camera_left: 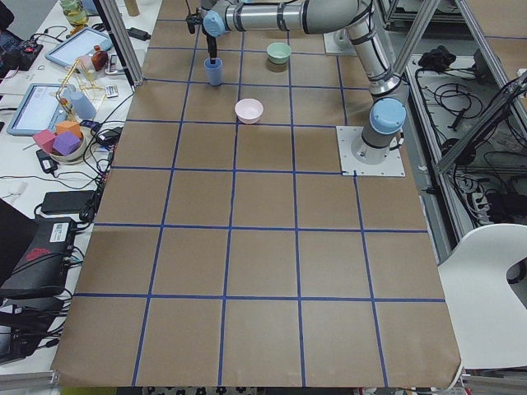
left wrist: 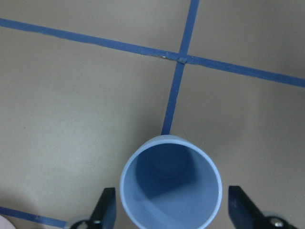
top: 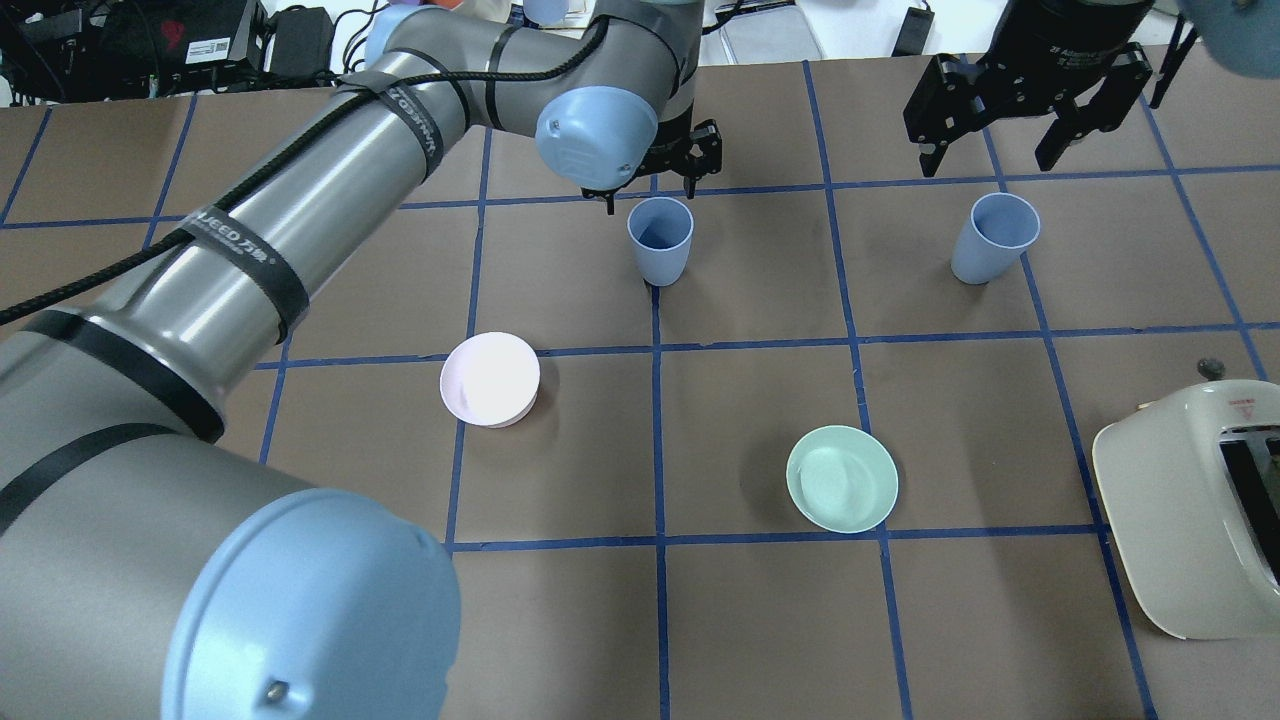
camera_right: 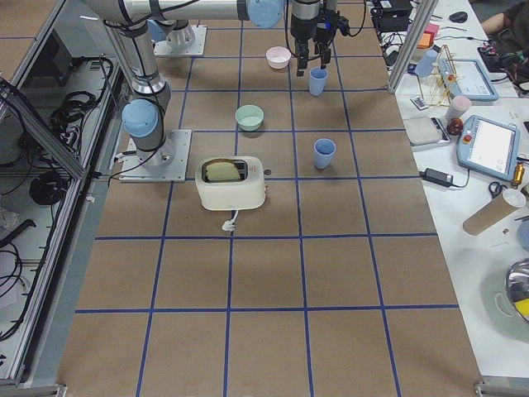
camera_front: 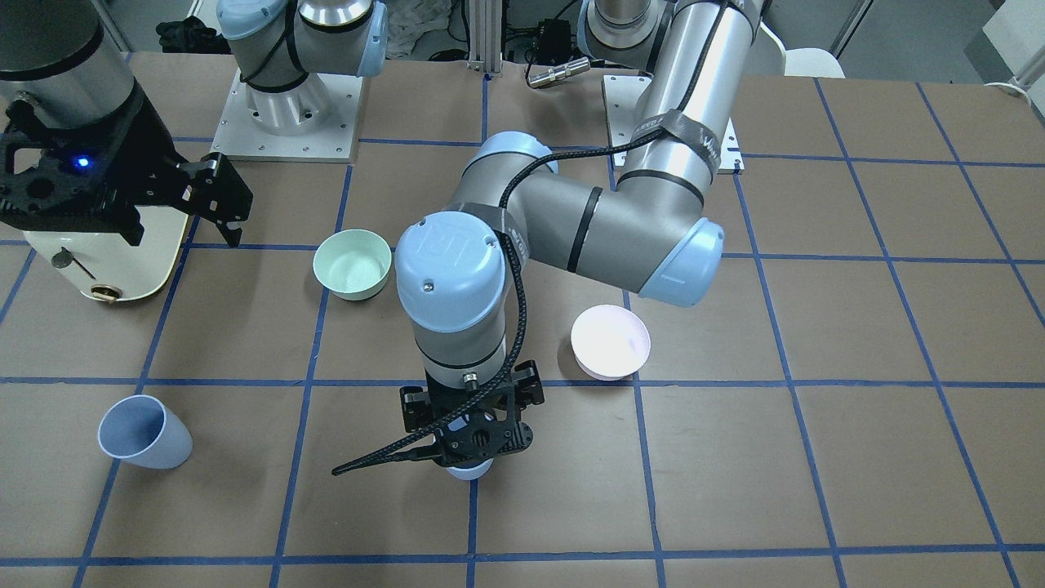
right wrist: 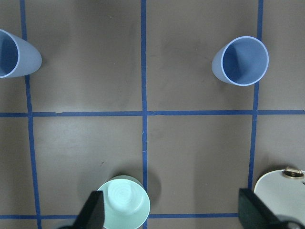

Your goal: Stack blue cups with both arms

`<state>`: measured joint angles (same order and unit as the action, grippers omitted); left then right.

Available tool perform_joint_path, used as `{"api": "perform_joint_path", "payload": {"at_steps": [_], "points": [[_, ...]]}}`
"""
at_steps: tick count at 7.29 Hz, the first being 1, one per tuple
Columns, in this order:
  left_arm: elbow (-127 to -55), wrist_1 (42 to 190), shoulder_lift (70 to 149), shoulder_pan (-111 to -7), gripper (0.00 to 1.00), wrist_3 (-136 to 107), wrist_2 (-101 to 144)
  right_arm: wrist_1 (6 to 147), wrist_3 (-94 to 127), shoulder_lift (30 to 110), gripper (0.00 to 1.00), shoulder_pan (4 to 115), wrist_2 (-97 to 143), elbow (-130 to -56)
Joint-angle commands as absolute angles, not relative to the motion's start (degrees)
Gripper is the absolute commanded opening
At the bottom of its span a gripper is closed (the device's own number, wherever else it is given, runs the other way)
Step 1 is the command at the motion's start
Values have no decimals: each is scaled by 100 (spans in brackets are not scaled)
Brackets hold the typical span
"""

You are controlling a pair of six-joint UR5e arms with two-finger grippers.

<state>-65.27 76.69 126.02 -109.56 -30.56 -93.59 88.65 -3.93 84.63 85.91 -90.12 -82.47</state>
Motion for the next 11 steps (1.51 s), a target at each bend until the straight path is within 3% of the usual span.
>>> {"api": "perform_joint_path", "payload": {"at_steps": [1,3,5,8,10,11], "points": [[-6478,8557,11974,-10287,100,-1957,-9141,9121,-448,7975,100,8107,-8982,-8175],[-6547,9376,11306,-9950,100,-392,-8390,9753,-807,7333,100,7535,-8991,-8191],[-6835,9474,10787,-9713,100,-360,-8481,10474,-1124,6727,100,7243,-8974,-8226],[-8214,9012,9785,-9361,100,-343,-8552,10494,-1125,6214,100,7040,-8912,-8367],[-8543,8630,9546,-9343,100,-369,-8822,10581,-1108,6205,84,7040,-8895,-8376],[-8534,8640,9528,-9299,100,-369,-8885,10530,-1107,6101,71,7031,-8903,-8437]]}}
